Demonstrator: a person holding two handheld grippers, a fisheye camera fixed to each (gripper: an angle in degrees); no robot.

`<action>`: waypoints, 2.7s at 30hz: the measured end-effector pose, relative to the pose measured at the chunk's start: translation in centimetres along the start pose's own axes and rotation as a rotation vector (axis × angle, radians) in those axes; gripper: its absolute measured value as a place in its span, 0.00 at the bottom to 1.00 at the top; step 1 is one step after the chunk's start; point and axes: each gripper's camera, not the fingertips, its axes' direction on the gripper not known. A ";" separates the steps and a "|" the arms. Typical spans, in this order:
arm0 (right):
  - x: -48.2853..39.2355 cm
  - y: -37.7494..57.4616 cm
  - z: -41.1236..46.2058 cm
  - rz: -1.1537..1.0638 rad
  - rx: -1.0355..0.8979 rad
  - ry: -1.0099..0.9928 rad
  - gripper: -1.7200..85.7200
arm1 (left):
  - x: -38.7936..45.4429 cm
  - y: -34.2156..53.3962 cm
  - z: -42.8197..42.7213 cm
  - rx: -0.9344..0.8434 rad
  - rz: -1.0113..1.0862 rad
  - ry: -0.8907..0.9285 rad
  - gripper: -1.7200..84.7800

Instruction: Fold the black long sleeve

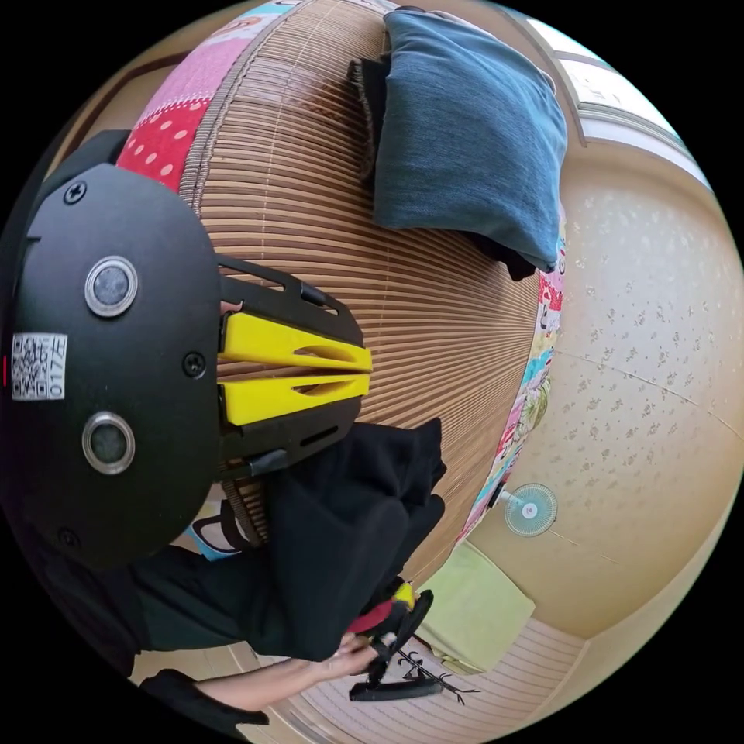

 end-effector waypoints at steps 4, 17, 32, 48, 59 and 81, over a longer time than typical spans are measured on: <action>-2.5 2.1 2.1 -0.085 -0.010 0.102 0.11 | 0.5 -0.9 0.0 -0.003 0.019 0.021 0.01; -5.0 14.0 -14.6 0.136 0.300 -0.024 0.05 | 0.2 -3.8 -0.6 -0.011 -0.030 0.061 0.01; -9.0 11.6 -6.4 -0.113 -0.230 -0.395 0.04 | -5.3 -5.4 -5.2 -0.067 -0.252 0.455 0.15; 5.3 -16.3 3.4 -0.104 -0.366 0.179 0.17 | -5.8 -4.7 -6.4 -0.244 -0.265 0.537 0.04; 10.2 -6.5 -15.4 0.088 0.197 -0.645 0.05 | -9.2 -1.5 -16.4 0.224 -0.190 1.250 0.01; 10.7 -1.9 -53.7 -0.012 0.957 -0.345 0.05 | 7.8 -22.7 -43.7 0.396 0.128 0.923 0.01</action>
